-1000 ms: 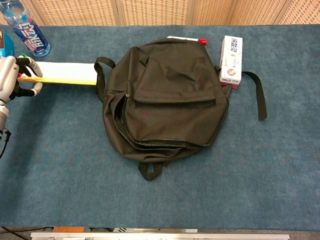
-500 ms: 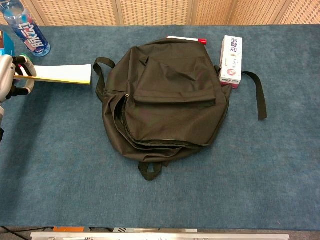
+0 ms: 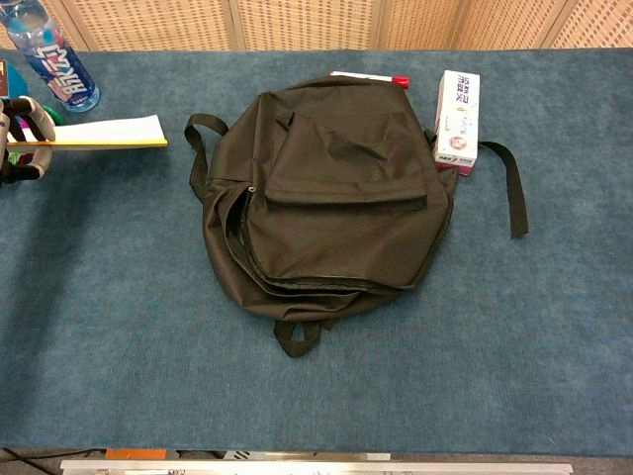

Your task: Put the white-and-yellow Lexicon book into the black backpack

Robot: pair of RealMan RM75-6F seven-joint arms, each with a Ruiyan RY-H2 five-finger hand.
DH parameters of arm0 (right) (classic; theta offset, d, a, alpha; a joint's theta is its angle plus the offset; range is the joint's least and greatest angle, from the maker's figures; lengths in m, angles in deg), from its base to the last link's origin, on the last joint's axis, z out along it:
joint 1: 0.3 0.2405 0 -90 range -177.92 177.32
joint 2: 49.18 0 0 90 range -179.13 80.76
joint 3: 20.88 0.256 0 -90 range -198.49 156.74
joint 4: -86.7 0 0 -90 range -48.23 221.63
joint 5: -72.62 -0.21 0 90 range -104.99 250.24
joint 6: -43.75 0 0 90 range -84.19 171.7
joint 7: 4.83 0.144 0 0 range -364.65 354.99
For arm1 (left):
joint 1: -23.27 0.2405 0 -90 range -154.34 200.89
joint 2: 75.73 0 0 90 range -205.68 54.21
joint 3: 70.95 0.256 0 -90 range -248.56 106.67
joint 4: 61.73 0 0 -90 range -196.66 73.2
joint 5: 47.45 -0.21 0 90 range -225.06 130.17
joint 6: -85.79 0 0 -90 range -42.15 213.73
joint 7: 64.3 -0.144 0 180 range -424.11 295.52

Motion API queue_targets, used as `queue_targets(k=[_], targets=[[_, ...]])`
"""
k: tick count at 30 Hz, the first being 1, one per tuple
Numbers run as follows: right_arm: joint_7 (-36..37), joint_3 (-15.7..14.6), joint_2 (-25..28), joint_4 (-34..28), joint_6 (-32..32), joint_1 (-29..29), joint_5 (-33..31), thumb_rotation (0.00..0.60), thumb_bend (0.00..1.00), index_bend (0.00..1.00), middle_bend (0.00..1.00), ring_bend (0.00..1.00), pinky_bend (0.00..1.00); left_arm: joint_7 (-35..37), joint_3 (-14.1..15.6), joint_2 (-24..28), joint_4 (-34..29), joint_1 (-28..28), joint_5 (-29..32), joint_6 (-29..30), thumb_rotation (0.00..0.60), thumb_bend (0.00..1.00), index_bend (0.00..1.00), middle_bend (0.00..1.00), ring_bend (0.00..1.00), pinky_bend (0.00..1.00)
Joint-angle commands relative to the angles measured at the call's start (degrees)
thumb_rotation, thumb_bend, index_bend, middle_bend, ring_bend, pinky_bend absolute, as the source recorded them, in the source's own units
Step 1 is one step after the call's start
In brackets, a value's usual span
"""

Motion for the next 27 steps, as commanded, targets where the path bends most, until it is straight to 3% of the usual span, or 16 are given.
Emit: queue_targets(k=[1, 7, 14, 21, 27], targets=[[-0.6, 0.0, 0.0, -0.3, 0.1, 0.3, 0.6, 0.6, 0.08, 0.31, 0.32, 0.19, 0.24, 2.8, 0.8, 1.0, -1.4, 0.6, -2.4, 2.3, 0.6, 0.41, 0.65, 0.59, 0.55, 0.53], [-4.3, 0.3, -0.2, -1.9, -0.2, 1.2, 1.7, 0.6, 0.08, 0.31, 0.32, 0.19, 0.24, 8.6, 2.3, 3.9, -5.8, 1.6, -5.9, 5.2, 0.6, 0.41, 0.65, 0.59, 0.55, 0.54], [-9.4, -0.3, 0.7, -6.9, -4.5, 4.9, 5.6, 0.6, 0.05, 0.31, 0.32, 0.19, 0.24, 9.4, 4.2, 7.0, -9.7, 3.0, -9.9, 9.0, 0.6, 0.41, 0.65, 0.59, 0.55, 0.55], [-13.2, -1.1, 0.3, -12.9, -13.9, 10.9, 8.0, 0.6, 0.03, 0.31, 0.32, 0.19, 0.26, 9.1, 6.0, 9.3, -13.2, 4.6, -13.1, 11.9, 0.6, 0.41, 0.65, 0.59, 0.55, 0.55], [-18.4, -0.3, -3.0, -17.0, -23.4, 16.6, 5.5, 0.6, 0.0, 0.31, 0.32, 0.19, 0.27, 9.0, 7.3, 10.7, -14.9, 6.0, -14.6, 13.4, 0.6, 0.41, 0.65, 0.59, 0.55, 0.55]])
